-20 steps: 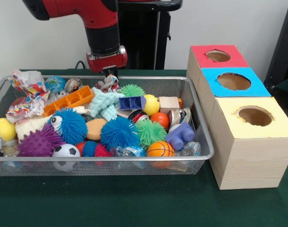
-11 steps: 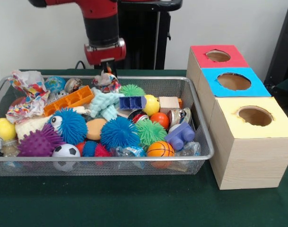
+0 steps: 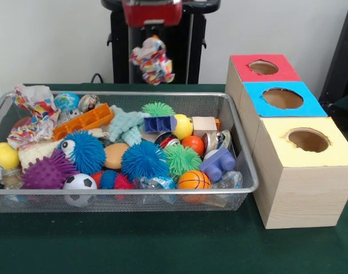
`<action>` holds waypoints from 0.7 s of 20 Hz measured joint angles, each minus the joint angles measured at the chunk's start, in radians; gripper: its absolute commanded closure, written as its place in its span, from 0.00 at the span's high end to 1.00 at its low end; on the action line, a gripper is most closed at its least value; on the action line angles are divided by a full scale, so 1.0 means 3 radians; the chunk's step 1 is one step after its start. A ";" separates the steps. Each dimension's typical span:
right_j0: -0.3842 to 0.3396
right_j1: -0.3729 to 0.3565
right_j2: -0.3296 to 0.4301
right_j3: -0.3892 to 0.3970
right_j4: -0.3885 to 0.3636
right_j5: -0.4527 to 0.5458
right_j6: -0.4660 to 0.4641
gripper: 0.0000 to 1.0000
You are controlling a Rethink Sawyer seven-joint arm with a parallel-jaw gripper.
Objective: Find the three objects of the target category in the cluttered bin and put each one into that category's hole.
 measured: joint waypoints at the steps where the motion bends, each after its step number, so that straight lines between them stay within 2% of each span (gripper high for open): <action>1: 0.0063 -0.0045 0.0000 0.0000 0.0037 0.0024 0.0000 0.00; 6: 0.0478 -0.0144 -0.0055 0.0000 0.0137 0.0047 0.0001 0.00; 10: 0.0902 -0.0066 -0.0208 0.0000 0.0184 0.0028 0.0016 0.00; 14: 0.1162 0.0014 -0.0337 0.0000 0.0242 -0.0031 0.0038 0.00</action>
